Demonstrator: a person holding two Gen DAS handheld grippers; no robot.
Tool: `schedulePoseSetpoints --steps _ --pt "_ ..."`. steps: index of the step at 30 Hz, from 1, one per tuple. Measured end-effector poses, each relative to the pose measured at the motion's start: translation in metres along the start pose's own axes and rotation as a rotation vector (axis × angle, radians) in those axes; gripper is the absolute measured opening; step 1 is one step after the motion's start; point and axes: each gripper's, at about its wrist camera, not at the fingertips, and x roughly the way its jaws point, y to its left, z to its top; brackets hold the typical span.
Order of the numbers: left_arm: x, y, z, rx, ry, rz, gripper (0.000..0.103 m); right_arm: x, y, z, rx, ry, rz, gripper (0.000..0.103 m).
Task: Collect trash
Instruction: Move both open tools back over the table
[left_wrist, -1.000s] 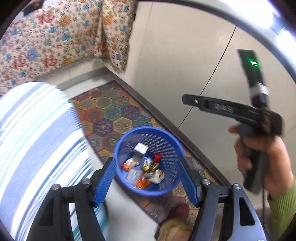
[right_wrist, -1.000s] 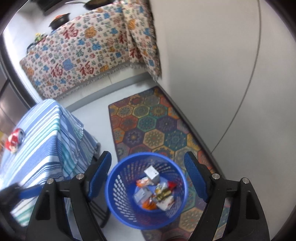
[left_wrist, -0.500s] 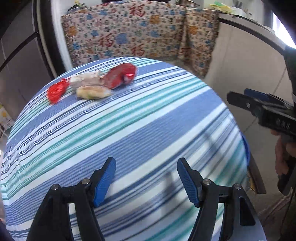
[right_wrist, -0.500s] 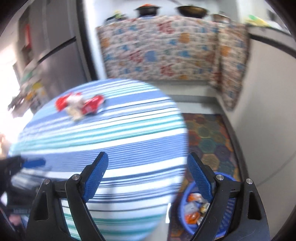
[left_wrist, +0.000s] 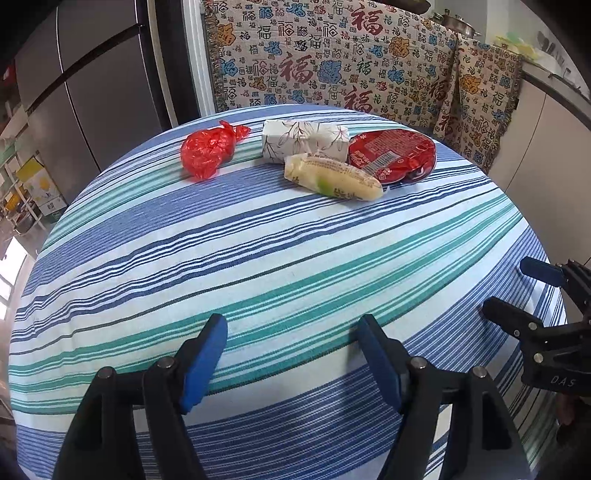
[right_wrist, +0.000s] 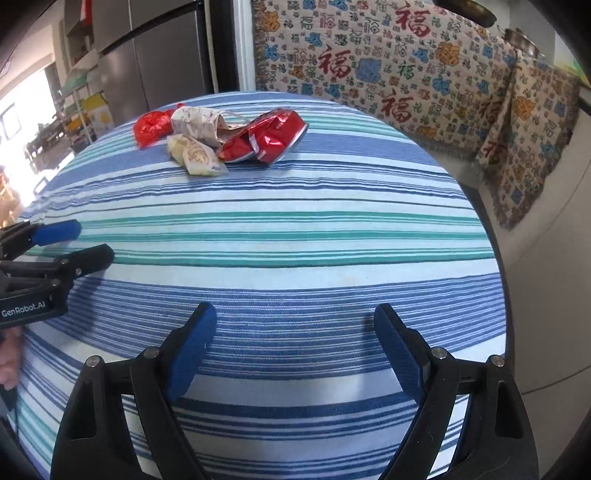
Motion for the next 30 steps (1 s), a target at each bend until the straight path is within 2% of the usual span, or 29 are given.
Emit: schedulePoseSetpoints --steps 3,10,14,30 --pt "0.0014 -0.0003 -0.0017 -0.001 -0.019 0.007 0.087 0.0036 0.0016 0.0026 0.01 -0.001 0.008 0.09" --pt "0.005 0.0009 0.0015 -0.002 -0.008 0.012 0.096 0.0077 -0.0026 0.0062 0.033 0.018 0.013 0.099" --pt "0.006 0.0018 0.0016 -0.003 -0.005 0.012 0.097 0.0094 -0.0019 0.007 0.028 0.026 0.016 0.102" --pt "0.0061 0.0009 0.0008 -0.002 -0.003 0.01 0.099 0.0098 -0.0025 0.0074 0.027 0.028 0.011 0.103"
